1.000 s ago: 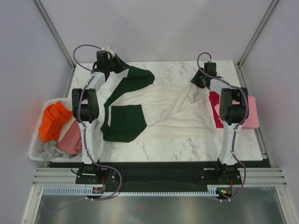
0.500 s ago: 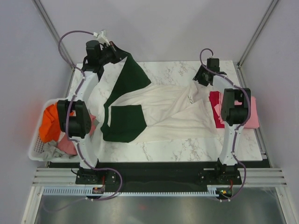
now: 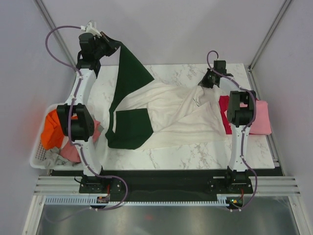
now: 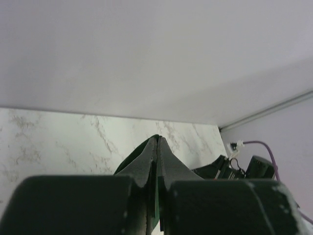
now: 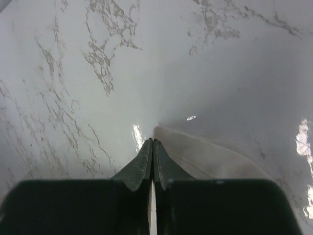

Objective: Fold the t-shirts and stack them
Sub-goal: Fold the tshirt

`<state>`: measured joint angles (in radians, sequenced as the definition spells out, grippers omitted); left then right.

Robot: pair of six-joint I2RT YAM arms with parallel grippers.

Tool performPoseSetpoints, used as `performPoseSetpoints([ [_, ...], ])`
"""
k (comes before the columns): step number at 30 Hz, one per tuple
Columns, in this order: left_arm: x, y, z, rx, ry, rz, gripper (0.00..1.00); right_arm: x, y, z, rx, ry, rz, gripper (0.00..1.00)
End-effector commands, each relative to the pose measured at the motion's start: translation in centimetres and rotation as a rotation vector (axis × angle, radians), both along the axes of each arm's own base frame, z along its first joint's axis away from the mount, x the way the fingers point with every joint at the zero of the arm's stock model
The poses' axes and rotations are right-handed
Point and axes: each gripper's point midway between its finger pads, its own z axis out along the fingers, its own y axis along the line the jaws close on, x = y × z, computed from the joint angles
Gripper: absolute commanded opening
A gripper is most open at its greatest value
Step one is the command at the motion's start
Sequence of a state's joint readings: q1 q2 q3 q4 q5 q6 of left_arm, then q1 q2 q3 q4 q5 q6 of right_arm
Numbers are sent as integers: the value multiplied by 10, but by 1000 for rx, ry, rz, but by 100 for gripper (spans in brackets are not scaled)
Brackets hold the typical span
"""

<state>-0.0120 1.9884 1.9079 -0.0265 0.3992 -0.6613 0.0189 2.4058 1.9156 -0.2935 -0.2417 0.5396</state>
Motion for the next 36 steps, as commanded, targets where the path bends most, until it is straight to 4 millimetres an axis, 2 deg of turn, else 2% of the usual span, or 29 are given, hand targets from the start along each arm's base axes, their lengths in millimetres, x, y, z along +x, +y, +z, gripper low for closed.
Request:
performPoseSetpoints([
  [1,29,18,15,-65,-39,108,2,27,-4,34,22,-106,-6,6],
  [2,33,18,21,-83,-49,107,2,31,-3,39,29,-128,-7,4],
  [3,43,35,8,-89,-28,137,2,36,-19,47,31,-151,-34,3],
  [4,46,38,9,-92,-33,140,2,37,-24,49,38,-159,-47,2],
  [6,53,47,-9,-91,-6,149,2,43,-33,67,70,-220,-74,2],
  [7,55,49,-17,-91,8,152,2,40,-38,60,83,-213,-88,2],
  [9,58,56,-27,-87,21,162,2,44,-47,71,106,-256,-114,4],
  [10,62,57,-38,-85,39,165,2,43,-48,70,109,-254,-118,5],
  [16,67,66,-63,-89,83,176,2,35,-62,48,85,-205,-149,6],
  [19,69,66,-65,-85,81,174,2,35,-67,46,83,-199,-158,27],
  [20,69,65,-67,-86,82,170,2,34,-68,45,84,-194,-155,44],
  [23,69,60,-67,-94,74,138,2,32,-68,44,70,-186,-153,68],
  [26,69,56,-67,-100,68,116,2,37,-70,54,42,-215,-130,70],
  [27,68,54,-67,-101,68,109,2,38,-69,52,35,-212,-123,70],
  [28,68,54,-66,-102,63,104,2,44,-67,58,26,-233,-112,69],
  [36,65,51,-67,-99,62,88,2,63,-54,27,9,-162,-76,69],
])
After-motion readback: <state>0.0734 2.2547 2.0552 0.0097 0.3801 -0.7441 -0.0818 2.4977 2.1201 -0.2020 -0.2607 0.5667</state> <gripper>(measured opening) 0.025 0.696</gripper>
